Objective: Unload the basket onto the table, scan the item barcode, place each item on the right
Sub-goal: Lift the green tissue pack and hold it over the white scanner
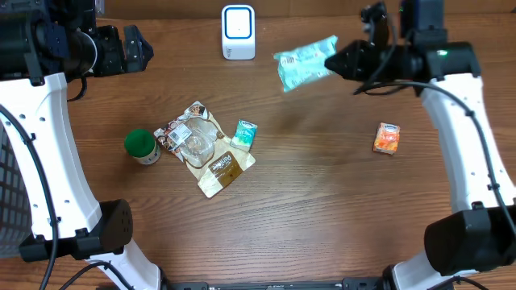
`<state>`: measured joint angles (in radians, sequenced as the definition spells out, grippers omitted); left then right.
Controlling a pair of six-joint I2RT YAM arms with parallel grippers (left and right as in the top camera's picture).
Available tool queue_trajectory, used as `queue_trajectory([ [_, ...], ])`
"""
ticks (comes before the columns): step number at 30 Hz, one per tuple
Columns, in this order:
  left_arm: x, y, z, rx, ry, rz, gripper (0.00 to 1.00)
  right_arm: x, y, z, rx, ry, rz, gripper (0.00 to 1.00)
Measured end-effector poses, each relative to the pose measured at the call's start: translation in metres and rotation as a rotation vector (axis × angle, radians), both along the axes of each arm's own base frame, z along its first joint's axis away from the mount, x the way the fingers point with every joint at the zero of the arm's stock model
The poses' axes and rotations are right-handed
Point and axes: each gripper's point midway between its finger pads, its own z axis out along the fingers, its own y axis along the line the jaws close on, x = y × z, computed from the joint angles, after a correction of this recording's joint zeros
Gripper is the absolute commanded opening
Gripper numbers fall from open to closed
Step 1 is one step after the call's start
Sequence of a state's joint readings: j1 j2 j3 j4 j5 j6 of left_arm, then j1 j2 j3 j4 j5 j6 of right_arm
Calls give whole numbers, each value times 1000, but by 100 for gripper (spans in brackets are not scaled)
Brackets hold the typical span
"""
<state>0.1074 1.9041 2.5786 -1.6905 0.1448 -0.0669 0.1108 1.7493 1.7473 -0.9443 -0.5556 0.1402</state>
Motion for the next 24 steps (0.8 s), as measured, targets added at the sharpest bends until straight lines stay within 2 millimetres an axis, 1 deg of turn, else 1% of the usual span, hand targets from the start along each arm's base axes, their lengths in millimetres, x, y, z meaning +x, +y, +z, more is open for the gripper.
queue_trajectory([
  [1,0,0,0,0,0,0,99,9,7,2,-53,-52,-25,4],
  [3,0,0,0,0,0,0,100,20,23,6,-131,-136,-53,4],
  [5,0,0,0,0,0,0,99,35,43,19,-218,-272,-93,4],
  [9,0,0,0,0,0,0,100,70,86,54,-357,-604,-173,4],
  [11,0,0,0,0,0,0,100,92,99,69,-414,-768,-219,4],
  [13,0,0,0,0,0,0,100,112,106,71,-507,-895,-243,4],
  [15,0,0,0,0,0,0,100,129,109,65,-586,-981,-251,4],
  [17,0,0,0,0,1,0,100,146,110,49,-698,-1057,-246,4],
  [19,0,0,0,0,1,0,99,159,113,33,-787,-1114,-234,4],
  [21,0,0,0,-1,2,0,99,169,115,14,-876,-1166,-217,4],
  [24,0,0,0,0,1,0,100,179,119,-7,-969,-1237,-209,4],
])
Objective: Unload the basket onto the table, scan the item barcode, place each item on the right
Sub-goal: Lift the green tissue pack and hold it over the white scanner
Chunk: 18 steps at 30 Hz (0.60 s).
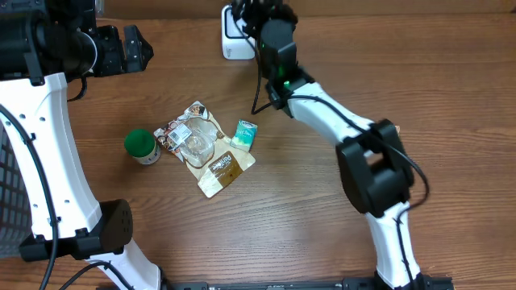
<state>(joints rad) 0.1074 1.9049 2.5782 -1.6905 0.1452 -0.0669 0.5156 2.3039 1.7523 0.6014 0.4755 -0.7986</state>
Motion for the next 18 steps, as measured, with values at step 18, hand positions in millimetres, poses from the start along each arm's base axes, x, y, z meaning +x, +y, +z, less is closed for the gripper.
queue_trajectory([
  [18,0,0,0,0,0,0,100,7,26,-53,-329,-9,96,4],
])
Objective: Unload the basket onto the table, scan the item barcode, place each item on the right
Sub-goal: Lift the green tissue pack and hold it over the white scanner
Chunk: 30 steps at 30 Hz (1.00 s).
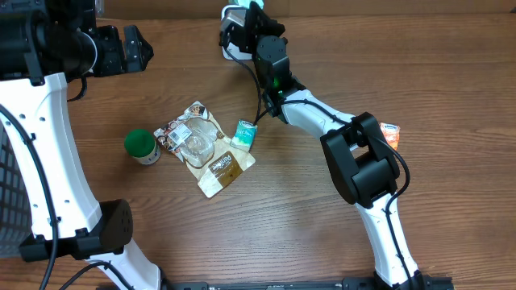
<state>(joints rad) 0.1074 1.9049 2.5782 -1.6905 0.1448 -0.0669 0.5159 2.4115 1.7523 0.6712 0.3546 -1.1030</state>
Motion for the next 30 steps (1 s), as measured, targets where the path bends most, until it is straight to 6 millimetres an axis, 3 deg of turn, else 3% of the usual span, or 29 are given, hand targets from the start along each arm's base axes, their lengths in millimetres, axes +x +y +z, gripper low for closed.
queue_trajectory([
  [10,0,0,0,0,0,0,100,1,9,-29,-119,26,42,4],
  [19,0,0,0,0,0,0,99,1,10,-27,-153,12,51,4],
  [30,0,0,0,0,0,0,100,1,9,-9,-152,-62,42,4],
])
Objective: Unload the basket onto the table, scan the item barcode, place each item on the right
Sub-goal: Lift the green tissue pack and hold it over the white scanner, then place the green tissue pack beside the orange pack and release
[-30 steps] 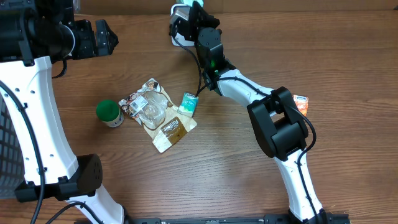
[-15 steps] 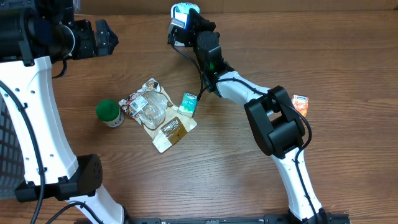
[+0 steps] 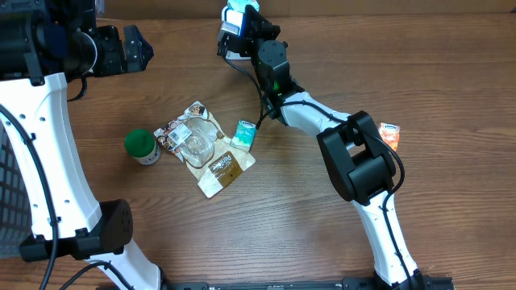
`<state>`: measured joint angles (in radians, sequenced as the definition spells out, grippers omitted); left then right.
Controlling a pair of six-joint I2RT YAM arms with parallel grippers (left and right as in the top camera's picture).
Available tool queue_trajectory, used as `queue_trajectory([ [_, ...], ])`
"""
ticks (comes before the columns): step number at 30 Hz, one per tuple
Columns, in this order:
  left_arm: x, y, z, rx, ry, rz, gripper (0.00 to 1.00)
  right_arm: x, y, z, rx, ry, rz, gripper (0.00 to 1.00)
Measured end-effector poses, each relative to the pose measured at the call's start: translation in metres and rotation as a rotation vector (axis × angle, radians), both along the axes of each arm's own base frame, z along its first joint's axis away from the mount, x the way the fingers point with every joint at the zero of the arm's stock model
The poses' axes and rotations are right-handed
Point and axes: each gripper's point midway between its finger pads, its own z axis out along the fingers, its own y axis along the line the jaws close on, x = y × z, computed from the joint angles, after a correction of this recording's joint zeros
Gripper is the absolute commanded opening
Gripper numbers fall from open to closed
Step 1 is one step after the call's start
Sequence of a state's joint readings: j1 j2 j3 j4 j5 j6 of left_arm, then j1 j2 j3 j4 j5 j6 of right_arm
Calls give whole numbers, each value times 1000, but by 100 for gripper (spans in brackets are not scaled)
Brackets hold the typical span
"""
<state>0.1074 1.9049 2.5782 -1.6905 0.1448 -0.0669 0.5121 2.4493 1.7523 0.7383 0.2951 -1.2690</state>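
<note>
My right arm reaches across the table's far edge, with its gripper (image 3: pixel 239 22) right over the white barcode scanner (image 3: pixel 229 53). Only the scanner's lower left edge shows past the gripper. A bright teal patch of the teal packet (image 3: pixel 235 10) shows at the gripper's tip, held against the scanner's face; the rest of the packet is hidden by the wrist. My left gripper (image 3: pixel 135 48) hangs at the far left, away from the items; its jaws are too dark to read.
A green-lidded jar (image 3: pixel 141 147) stands at the left. Beside it lies a pile of snack packets (image 3: pixel 196 138) with a brown packet (image 3: pixel 222 171) below. A small teal carton (image 3: pixel 245 134) sits near the right forearm. An orange packet (image 3: pixel 389 134) lies at the right.
The right gripper has shifted slightly up and left over the scanner, and a teal patch now shows at its tip. The left arm and the table items are unchanged.
At first my right gripper held the teal packet in the air, right of the scanner. Then the arm had swung left and covered the scanner, hiding the packet. It stayed there with small shifts, and now a teal corner shows at the scanner's face.
</note>
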Motion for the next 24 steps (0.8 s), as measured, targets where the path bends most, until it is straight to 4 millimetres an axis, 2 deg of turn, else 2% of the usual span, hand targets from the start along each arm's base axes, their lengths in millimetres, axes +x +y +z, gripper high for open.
queue_trajectory([
  [5,0,0,0,0,0,0,99,-1,-2,8,37,37,-5,4],
  [8,0,0,0,0,0,0,99,-7,-6,29,87,101,-6,4],
  [11,0,0,0,0,0,0,100,-21,-15,76,189,142,-9,4],
  [13,0,0,0,0,0,0,100,-37,-25,118,287,152,-8,4],
  [17,0,0,0,1,0,1,100,-97,-51,182,531,347,12,4],
  [20,0,0,0,0,0,0,100,-144,-76,212,727,479,2,4],
  [21,0,0,0,0,0,0,100,-157,-87,219,790,514,-13,4],
  [24,0,0,0,0,0,0,100,-196,-134,207,974,678,-166,4],
])
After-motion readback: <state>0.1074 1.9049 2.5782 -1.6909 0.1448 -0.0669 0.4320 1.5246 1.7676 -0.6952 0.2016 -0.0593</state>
